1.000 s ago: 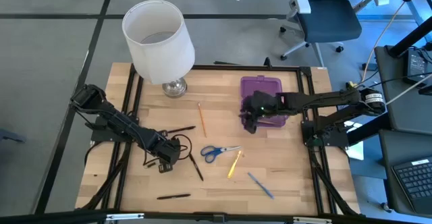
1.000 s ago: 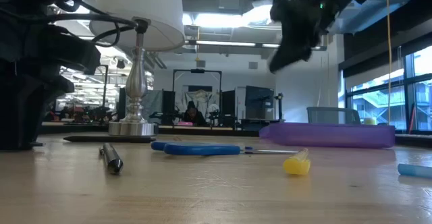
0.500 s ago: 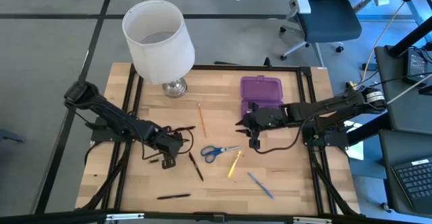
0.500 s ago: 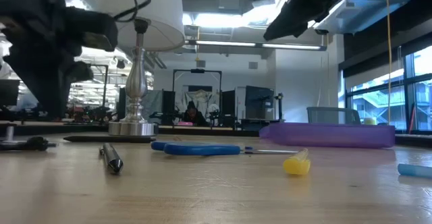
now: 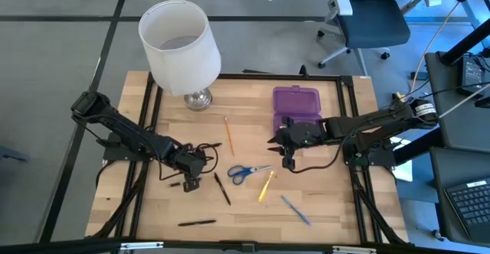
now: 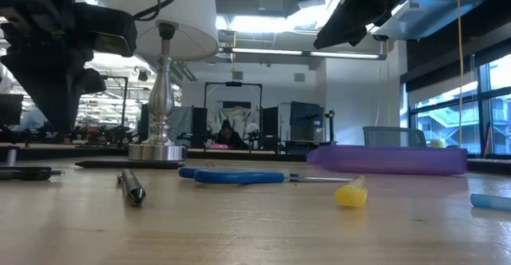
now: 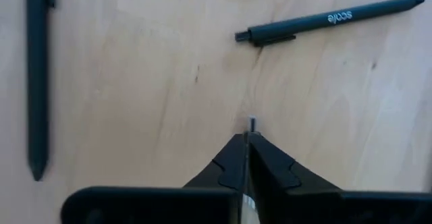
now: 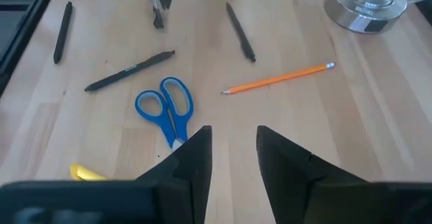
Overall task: Pick & place school supplies into a supply box
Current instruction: Put the transparent pen into the purple supply box
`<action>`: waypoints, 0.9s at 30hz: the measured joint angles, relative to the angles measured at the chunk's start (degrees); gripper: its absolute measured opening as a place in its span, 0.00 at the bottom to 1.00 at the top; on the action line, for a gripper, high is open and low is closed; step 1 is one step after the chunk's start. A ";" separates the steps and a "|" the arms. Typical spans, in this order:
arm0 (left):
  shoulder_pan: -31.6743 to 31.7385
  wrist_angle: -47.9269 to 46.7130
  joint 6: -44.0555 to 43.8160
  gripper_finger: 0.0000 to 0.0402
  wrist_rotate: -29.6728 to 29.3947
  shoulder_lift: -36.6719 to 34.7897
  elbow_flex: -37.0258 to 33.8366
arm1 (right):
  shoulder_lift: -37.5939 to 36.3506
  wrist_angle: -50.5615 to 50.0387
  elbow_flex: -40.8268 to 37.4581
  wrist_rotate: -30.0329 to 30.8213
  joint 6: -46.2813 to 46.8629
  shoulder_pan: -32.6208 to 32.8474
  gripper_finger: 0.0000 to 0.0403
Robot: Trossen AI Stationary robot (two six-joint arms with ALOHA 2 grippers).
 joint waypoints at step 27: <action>-7.25 -0.34 -12.35 0.45 -2.19 3.04 -0.02 | 0.04 -2.67 0.00 0.00 0.15 0.00 0.30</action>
